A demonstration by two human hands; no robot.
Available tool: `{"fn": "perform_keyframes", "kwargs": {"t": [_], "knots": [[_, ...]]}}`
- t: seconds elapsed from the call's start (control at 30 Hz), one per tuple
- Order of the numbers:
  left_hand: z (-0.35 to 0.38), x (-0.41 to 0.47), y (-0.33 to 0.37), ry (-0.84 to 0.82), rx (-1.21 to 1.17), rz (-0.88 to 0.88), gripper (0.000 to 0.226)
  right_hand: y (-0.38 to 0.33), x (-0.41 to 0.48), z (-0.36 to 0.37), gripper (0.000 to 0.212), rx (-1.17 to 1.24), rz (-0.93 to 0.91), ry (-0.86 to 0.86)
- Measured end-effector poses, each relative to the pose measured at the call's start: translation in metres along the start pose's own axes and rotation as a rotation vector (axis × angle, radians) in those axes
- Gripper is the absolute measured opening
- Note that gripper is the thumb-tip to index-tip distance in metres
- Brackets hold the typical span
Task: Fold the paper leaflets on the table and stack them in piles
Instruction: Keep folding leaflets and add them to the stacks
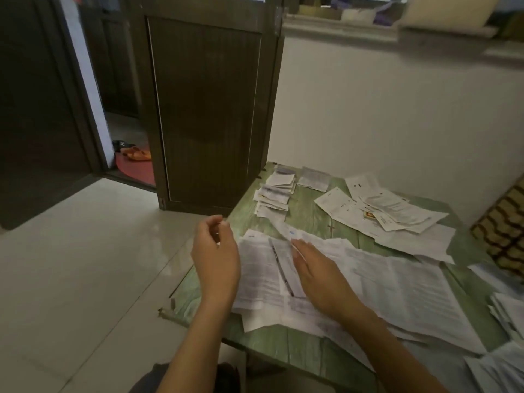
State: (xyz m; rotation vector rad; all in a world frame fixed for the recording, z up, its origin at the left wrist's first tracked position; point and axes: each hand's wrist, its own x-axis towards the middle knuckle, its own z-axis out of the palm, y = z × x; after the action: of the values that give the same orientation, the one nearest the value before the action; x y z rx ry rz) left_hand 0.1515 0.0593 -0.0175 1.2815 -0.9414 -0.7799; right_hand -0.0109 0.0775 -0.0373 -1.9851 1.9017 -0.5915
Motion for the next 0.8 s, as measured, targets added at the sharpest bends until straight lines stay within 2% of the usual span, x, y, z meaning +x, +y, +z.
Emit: {"fn": "perform_keyframes", "kwargs": {"t": [0.1,0.2,0.27,0.37,0.43,0.5,0.6,0.67,0.8], "knots": [[0.005,-0.005,-0.003,-0.141,-0.069,-0.156,0.015,-0.009,0.002,-0.011,0.05,0.113,-0.074,0.218],[0.013,-0.011,0.003,-0.402,-0.36,-0.557,0.028,-0.034,-0.003,-0.025,0.057,0.128,-0.181,0.358],[0.015,-0.018,0.008,-0.52,-0.503,-0.713,0.041,-0.057,-0.011,-0.03,0.054,0.19,-0.242,0.398],[0.016,-0.021,0.003,-0.674,-0.549,-0.778,0.066,-0.093,-0.027,-0.035,0.041,0.468,-0.226,0.367],[0.015,-0.022,0.002,-0.756,-0.623,-0.828,0.08,-0.108,-0.033,-0.036,0.021,0.796,-0.126,0.368],[0.014,-0.023,0.007,-0.795,-0.721,-0.848,0.078,-0.11,-0.033,-0.035,0.015,1.145,-0.008,0.358],[0.01,-0.023,0.013,-0.835,-0.846,-0.881,0.07,-0.104,-0.03,-0.03,0.025,1.596,0.169,0.361],[0.006,-0.02,0.014,-0.839,-0.878,-0.889,0.066,-0.096,-0.032,-0.027,0.033,1.695,0.251,0.383],[-0.001,-0.012,0.012,-0.76,-0.741,-0.807,0.038,-0.075,-0.035,-0.022,0.033,1.624,0.387,0.376]]}}
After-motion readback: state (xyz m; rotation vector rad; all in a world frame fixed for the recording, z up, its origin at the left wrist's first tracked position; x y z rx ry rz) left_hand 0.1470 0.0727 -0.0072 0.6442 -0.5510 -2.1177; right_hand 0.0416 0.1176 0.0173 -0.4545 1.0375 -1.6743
